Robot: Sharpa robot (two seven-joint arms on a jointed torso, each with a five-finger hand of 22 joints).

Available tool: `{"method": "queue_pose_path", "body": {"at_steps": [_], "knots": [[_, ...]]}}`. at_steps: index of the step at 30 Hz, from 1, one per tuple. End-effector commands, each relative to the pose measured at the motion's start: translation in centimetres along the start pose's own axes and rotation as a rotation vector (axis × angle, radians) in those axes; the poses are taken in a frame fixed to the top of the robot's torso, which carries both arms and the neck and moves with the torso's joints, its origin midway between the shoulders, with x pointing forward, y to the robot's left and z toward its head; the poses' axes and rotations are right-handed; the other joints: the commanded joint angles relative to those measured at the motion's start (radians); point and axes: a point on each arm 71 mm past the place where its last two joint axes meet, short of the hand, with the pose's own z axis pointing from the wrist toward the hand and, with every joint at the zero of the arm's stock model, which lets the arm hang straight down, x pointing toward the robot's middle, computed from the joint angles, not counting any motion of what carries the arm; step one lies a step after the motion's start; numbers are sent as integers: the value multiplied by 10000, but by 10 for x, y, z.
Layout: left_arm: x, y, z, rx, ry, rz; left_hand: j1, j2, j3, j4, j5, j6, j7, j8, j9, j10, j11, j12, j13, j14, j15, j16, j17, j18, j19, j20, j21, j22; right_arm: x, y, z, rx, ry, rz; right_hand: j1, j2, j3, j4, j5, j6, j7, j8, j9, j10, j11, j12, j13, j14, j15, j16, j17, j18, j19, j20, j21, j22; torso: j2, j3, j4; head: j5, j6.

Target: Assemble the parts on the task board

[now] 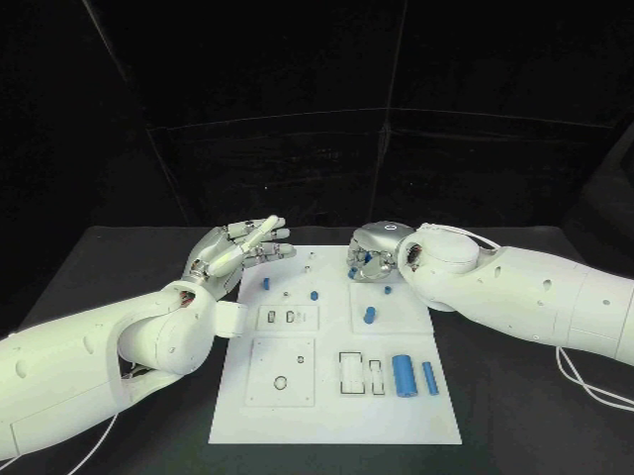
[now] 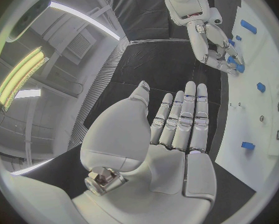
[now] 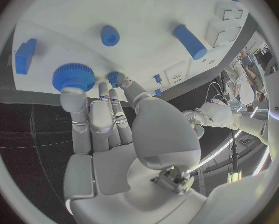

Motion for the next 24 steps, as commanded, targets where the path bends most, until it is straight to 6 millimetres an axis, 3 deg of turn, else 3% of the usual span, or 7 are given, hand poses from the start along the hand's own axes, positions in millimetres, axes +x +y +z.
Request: {"method": "queue_pose_path", "body": {"at_steps": [1,4,6,17,24], "knots": [[1,-2,0,100,111,-67,100,-25,-18,-28,-22,76,305,-51,-13,64,32,-30,-14,51,6,-28,9,59,90,15,30,-15,1,2,2,-126,313,-58,36,112,99,23,-57,11,-17,12,17,122,4,73,20,267,19,77,34,-209,-58,-15,78,52,17,6,-4,-4,-24],[1,-2,0,100,118,-70,108,-20,-17,-35,-22,76,306,-55,-13,63,33,-33,-13,53,7,-33,10,59,92,15,28,-18,2,4,3,-135,437,-55,67,163,178,43,-77,66,-19,30,23,158,-4,96,32,255,13,113,51,-209,-81,-20,123,85,56,-1,-10,8,20],[1,-2,0,99,116,-69,109,-20,-17,-35,-23,76,306,-55,-13,63,33,-34,-13,53,7,-34,10,59,92,15,28,-18,2,4,3,-135,518,-59,89,192,235,56,-124,121,-19,49,30,197,-14,117,42,250,8,143,71,-212,-92,-24,160,121,53,5,-6,6,-37],[-1,-3,-1,101,43,-21,111,-15,-18,-38,-23,77,307,-57,-13,63,34,-36,-13,52,8,-39,10,58,92,15,25,-21,4,4,5,-105,697,-80,312,369,663,58,-447,569,-12,202,76,391,-39,188,84,212,-13,232,85,-214,-168,-36,301,232,88,4,-2,-8,-48],[-1,-4,-1,102,45,-19,112,-9,-18,-39,-24,78,308,-60,-12,64,34,-38,-13,49,10,-45,10,58,91,16,21,-24,-3,7,4,-316,-190,68,605,533,1111,-12,-768,953,-87,334,132,689,-128,273,173,215,-77,342,181,-235,-149,-83,480,438,94,14,4,-17,-60]]}}
